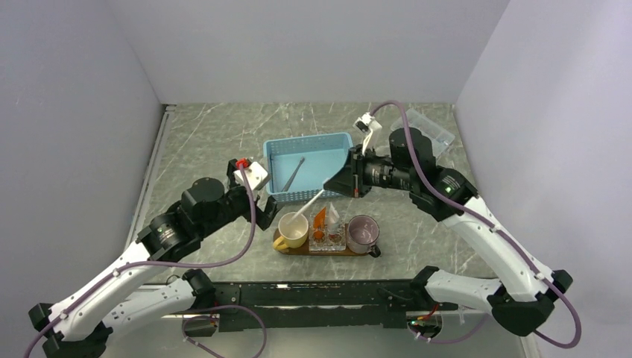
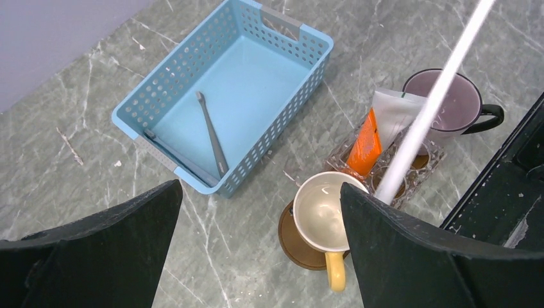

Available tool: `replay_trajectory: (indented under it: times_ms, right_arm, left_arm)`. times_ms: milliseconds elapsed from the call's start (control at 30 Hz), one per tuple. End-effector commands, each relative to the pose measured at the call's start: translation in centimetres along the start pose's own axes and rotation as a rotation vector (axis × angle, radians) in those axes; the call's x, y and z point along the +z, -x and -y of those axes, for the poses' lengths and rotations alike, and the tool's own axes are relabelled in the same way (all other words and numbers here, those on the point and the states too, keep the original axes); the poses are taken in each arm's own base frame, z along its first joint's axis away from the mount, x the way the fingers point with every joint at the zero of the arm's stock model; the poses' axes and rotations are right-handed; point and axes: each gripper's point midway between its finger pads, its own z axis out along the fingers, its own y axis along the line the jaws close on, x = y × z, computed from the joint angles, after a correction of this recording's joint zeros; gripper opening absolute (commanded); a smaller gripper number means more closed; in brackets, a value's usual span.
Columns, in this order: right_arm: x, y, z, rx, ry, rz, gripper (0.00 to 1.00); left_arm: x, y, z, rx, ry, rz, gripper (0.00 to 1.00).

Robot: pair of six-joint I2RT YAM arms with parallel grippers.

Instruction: Prepare toiletry sets of a toothbrush and toothpaste on the tray

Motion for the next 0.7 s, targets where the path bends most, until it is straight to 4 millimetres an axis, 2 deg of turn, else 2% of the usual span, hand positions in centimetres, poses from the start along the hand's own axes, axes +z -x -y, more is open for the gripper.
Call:
replay_trajectory:
  times_ms: [0, 300, 500, 667]
  right_arm:
    - [-1.8, -1.4, 1.1, -0.102, -0.055, -0.028, 0.0]
    - [-5.2, -1.0, 0.7, -0.224, -0.099, -0.019, 0.0]
    - [-6.8, -1.2, 1.6, -0.258, -0.186, -0.063, 0.0]
    - [-7.4, -1.3, 0.9, -0.273, -0.177, -0.101, 0.0]
  left_arm:
    - [-0.6, 1.8, -0.4, -0.024, 0.022, 0.089, 0.99]
    - [-0.4, 1.6, -0.4, -0.025, 0.022, 0.069, 0.99]
    - [-0.1, 1.2, -0.9, -0.034, 0.057, 0.038, 0.99]
    - [0.1, 1.0, -1.5, -0.067, 0.096, 0.005, 0.99]
